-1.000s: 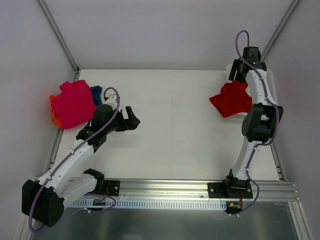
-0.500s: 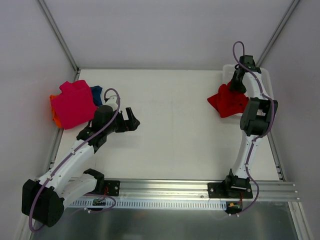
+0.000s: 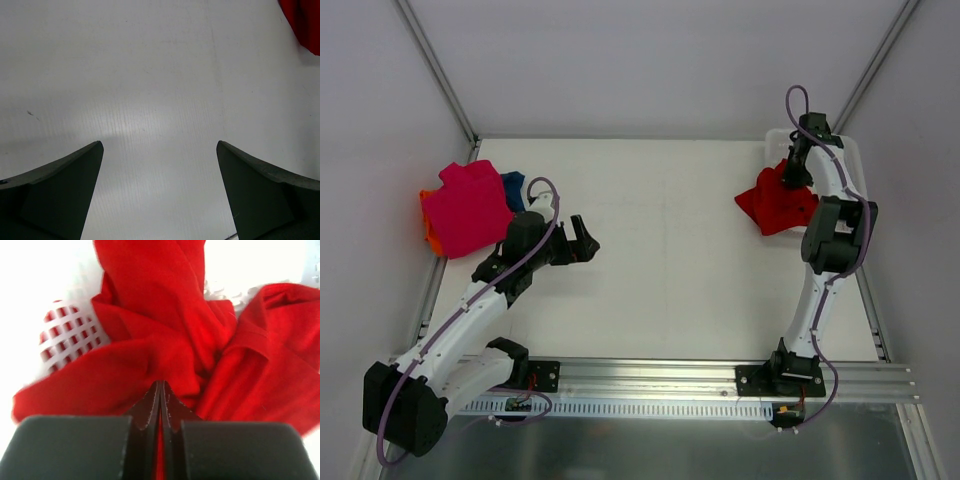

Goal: Fold and stack the t-shirts
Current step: Grab the tshirt from the pile

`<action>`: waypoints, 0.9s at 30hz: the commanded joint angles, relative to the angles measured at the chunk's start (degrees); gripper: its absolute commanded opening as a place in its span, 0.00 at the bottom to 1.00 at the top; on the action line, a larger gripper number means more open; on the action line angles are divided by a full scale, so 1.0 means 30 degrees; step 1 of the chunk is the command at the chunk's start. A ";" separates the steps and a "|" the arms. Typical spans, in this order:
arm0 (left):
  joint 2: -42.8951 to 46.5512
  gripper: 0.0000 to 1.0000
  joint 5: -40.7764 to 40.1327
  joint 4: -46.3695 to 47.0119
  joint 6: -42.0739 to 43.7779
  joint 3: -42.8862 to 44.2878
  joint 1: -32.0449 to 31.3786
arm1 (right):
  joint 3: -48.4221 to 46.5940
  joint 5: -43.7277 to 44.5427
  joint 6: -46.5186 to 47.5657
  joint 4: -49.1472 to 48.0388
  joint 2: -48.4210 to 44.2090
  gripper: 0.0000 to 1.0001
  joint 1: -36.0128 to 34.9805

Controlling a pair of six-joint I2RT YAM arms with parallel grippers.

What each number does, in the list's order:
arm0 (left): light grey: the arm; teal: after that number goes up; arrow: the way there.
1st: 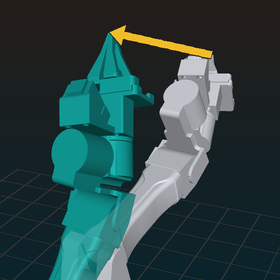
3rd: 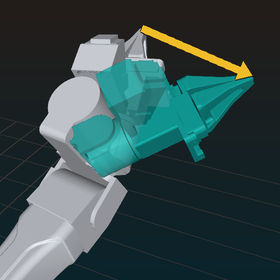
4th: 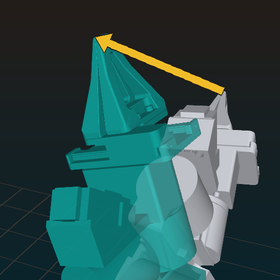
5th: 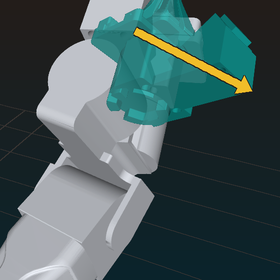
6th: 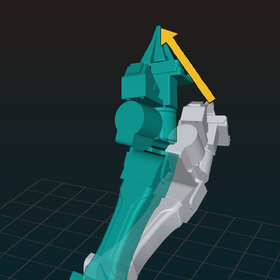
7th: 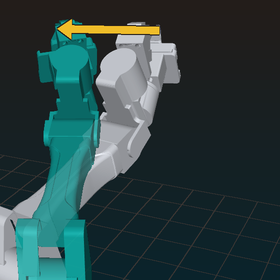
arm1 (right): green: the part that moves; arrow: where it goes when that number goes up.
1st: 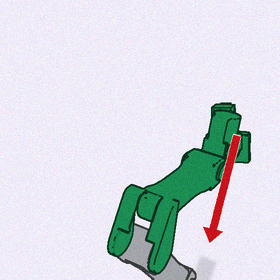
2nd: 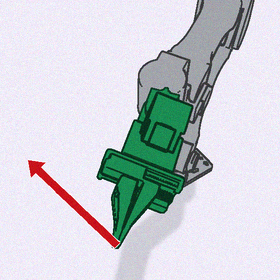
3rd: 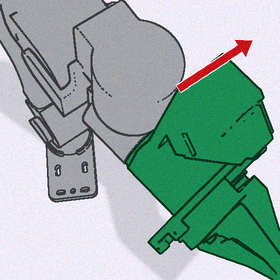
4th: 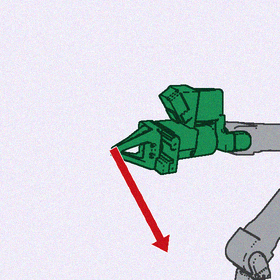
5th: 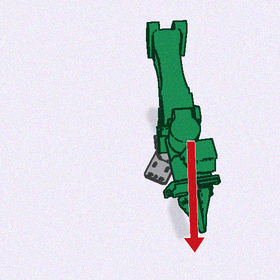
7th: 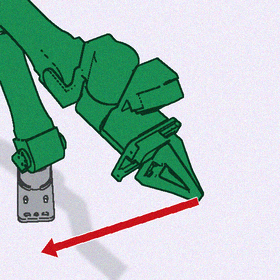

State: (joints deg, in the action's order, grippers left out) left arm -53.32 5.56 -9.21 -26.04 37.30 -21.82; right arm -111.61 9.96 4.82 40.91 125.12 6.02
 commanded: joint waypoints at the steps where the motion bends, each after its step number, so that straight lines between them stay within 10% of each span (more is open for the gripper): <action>1: 0.0459 0.99 0.0284 0.0580 0.0361 -0.0070 -0.0166 | -0.0909 -0.0329 0.0443 0.0864 -0.4113 0.01 -0.0014; 10: 0.0225 0.99 0.0460 0.0640 0.0273 -0.0157 -0.0167 | -0.1936 -0.1474 0.0561 0.1803 -0.7636 0.01 -0.0220; 12: 0.0254 0.99 0.0548 0.0639 0.0302 -0.0158 -0.0167 | -0.1762 -0.1355 0.0766 0.2067 -0.7168 0.16 -0.0191; 13: 0.0312 0.99 0.0548 0.0639 0.0302 -0.0216 -0.0167 | -0.1587 -0.1385 0.0796 0.2068 -0.6876 0.46 -0.0191; 15: 0.0342 0.99 0.0548 0.0639 0.0331 -0.0303 -0.0137 | -0.0826 -0.1473 0.0825 0.1923 -0.5968 0.66 -0.0220; 27: -0.0010 0.99 0.0577 0.0698 0.0419 -0.0187 -0.0137 | 0.1899 -0.0565 -0.0288 0.1775 -0.3474 0.78 -0.0191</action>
State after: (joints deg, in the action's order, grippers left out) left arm -53.25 5.98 -8.82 -26.04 36.60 -21.82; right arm -105.14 6.81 5.30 44.86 118.13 5.74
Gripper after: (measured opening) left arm 0.990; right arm 0.778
